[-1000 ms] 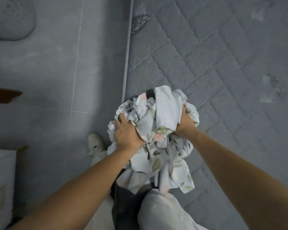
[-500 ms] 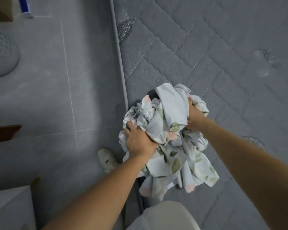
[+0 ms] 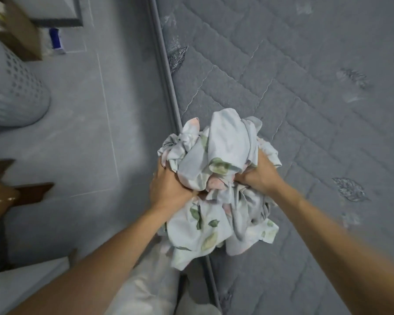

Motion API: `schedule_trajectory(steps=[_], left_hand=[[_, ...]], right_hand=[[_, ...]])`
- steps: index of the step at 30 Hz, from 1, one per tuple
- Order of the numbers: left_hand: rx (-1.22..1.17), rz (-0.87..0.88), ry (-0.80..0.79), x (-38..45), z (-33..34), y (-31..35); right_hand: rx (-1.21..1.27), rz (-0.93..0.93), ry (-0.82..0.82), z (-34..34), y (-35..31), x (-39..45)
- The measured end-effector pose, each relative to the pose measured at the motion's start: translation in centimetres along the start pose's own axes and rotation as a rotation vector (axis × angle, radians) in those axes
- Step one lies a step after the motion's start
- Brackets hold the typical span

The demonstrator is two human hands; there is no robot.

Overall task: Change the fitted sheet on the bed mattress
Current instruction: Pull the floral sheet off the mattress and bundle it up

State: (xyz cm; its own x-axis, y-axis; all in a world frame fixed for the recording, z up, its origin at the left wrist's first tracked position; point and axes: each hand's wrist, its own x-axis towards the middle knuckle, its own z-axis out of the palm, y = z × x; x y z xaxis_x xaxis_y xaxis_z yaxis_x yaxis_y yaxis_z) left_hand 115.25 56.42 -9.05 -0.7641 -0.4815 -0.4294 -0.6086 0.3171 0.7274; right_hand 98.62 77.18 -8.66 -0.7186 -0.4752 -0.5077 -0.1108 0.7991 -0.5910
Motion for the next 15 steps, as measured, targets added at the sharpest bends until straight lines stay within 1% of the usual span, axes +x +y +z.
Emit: schedule_trajectory(steps=[3, 7, 9, 12, 15], left_hand=[[-0.016, 0.044, -0.008, -2.4, -7.8, 0.1], [0.018, 0.031, 0.006, -7.6, -17.0, 1.7], [-0.058, 0.028, -0.006, -10.4, -20.8, 2.0], [-0.236, 0.021, -0.074, -14.4, -26.3, 2.4], [-0.328, -0.011, -0.025, -18.7, -32.2, 2.4]], right_hand=[[0.156, -0.065, -0.001, 1.2, -5.5, -2.7], [0.192, -0.145, -0.047, 1.3, -13.8, -6.6], [0.176, -0.164, -0.07, 0.9, -17.8, -8.8], [0.171, -0.234, -0.08, -0.3, -23.9, -12.3], [0.2, -0.32, -0.107, -0.3, -29.8, -15.2]])
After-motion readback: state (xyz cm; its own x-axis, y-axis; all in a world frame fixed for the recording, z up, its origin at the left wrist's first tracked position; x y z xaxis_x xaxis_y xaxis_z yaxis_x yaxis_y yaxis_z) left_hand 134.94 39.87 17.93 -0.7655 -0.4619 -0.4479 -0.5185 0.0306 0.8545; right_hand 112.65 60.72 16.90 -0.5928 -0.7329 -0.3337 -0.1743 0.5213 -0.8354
